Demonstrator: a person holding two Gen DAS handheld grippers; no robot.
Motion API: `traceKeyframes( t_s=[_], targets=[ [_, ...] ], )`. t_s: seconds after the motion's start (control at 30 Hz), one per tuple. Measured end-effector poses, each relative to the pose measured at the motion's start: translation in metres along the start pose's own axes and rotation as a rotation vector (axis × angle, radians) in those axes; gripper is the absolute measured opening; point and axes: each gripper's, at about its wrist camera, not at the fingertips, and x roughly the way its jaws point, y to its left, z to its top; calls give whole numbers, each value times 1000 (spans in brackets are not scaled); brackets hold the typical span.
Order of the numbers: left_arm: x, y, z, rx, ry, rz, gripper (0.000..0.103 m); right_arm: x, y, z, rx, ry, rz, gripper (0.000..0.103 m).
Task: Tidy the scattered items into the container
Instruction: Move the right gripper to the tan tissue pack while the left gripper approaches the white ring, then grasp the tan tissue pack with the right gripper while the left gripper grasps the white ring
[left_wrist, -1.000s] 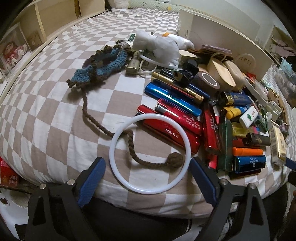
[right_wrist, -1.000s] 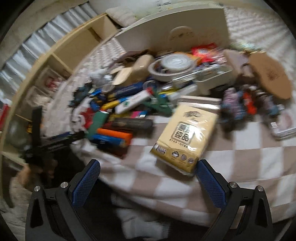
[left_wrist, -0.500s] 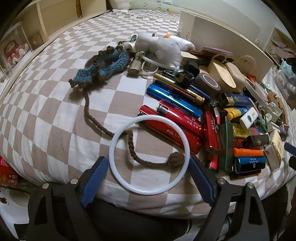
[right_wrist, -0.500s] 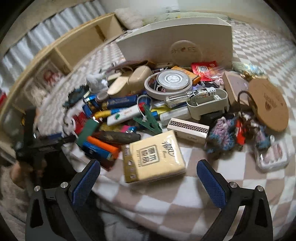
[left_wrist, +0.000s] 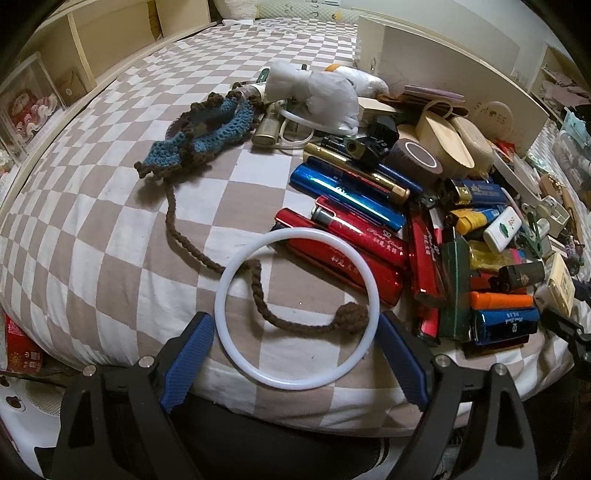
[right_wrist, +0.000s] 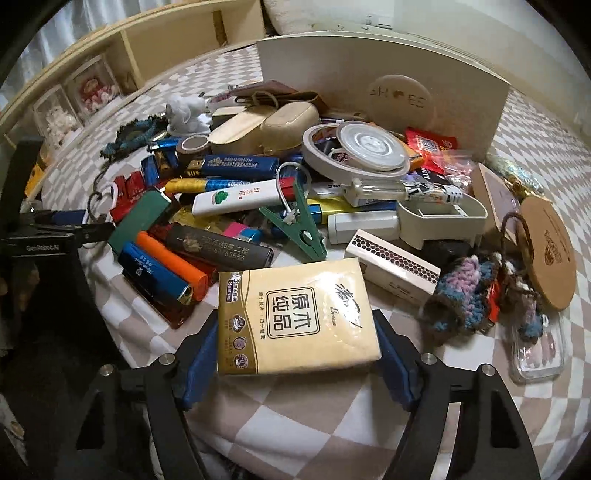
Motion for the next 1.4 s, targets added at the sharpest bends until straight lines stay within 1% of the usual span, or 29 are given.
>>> traceKeyframes(
  t_s=[0.23,0.27,0.33,0.57,0.63,0.73,0.83,0.9,1.1,1.23,1.4],
  targets=[
    [2,1,5,-9,-14,6,90,-4,-1,-7,33,-3,7,76],
    [1,2,5,-10,-19,3,90,-5,0,-7,38,-5,7,76],
    [-1,4,6,-18,-31,-6,85,-6,0,-9,49,-8,8,76],
    [-9,9,3,-14,-43,-35,85,-7,1,-10,74,-9,18,76],
    [-6,0,9,-13,-46,-41,85,-8,1,-10,83,-11,21,76],
    [-8,-2,6,-18,-52,-48,85,-10,0,-11,100,-15,27,76],
    [-14,-3,6,-18,-63,-53,85,-12,-1,-12,123,-22,26,76],
    [-23,-3,-2,-22,-76,-58,85,-14,-2,-14,138,-23,22,76],
    [-37,-10,-9,-14,-96,-95,85,-21,-2,-17,175,-28,33,76],
    [-39,-21,-8,-2,-106,-117,85,-22,2,-20,199,-17,66,76],
    [-42,-36,-8,17,-104,-160,85,-22,8,-20,200,-14,76,76]
  ],
)
